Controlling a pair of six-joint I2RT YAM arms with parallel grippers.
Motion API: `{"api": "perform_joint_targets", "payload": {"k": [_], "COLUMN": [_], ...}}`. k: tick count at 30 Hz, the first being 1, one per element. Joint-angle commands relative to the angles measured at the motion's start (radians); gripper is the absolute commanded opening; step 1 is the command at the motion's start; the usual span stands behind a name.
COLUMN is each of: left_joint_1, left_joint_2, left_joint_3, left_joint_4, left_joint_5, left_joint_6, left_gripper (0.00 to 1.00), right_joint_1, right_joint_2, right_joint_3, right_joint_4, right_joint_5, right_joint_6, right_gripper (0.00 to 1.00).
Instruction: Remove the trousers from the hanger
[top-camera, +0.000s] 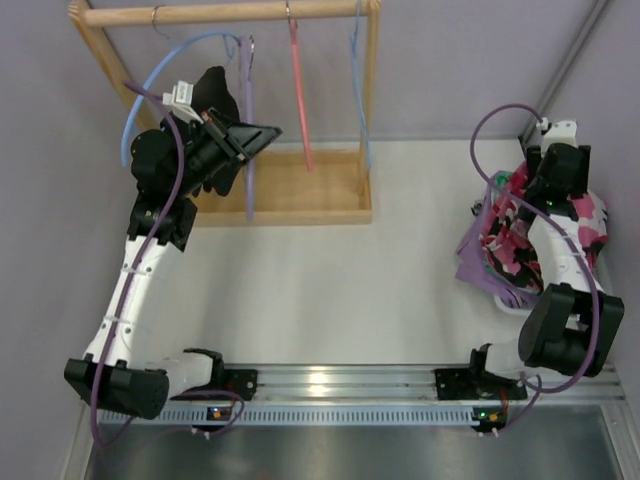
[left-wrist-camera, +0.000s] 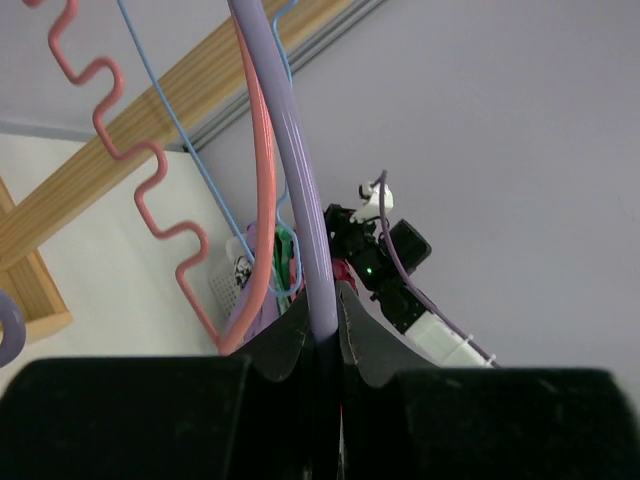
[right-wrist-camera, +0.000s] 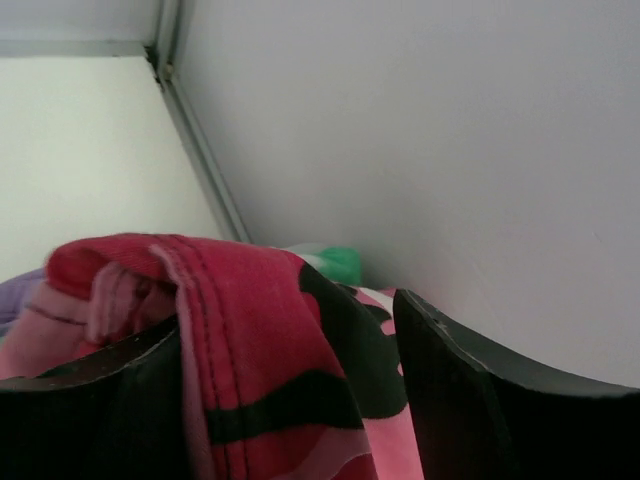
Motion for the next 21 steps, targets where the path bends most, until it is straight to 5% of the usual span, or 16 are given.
{"api": "perform_joint_targets", "payload": {"k": [1,13,21], "left_joint_1": [-0.004,-0.013,-0.018], "left_joint_2": [0.073,0.31,0.412], "left_joint_3": [0.097,0.344,0.403], "left_joint_4": [0.17,0.214,0.25], "left_joint_5": [-0.039,-0.042,-0.064], "left_joint_6": [-0.009,-0.024,-0.017], "left_gripper": [0.0,0.0,0.0], "right_joint_1": [-0.009,-0.018,-0.018], "right_joint_2": [-0.087,-0.2,-0.27], "right_joint_3": [0.082,0.165,0.228], "right_joint_4": [-0.082,-0.297,-0.415], "right_joint_5": [-0.133,-0.25,-0.344], "right_joint_6": [0.046,0.079,0.116], "right_gripper": [0.68,0.99,0.99]}}
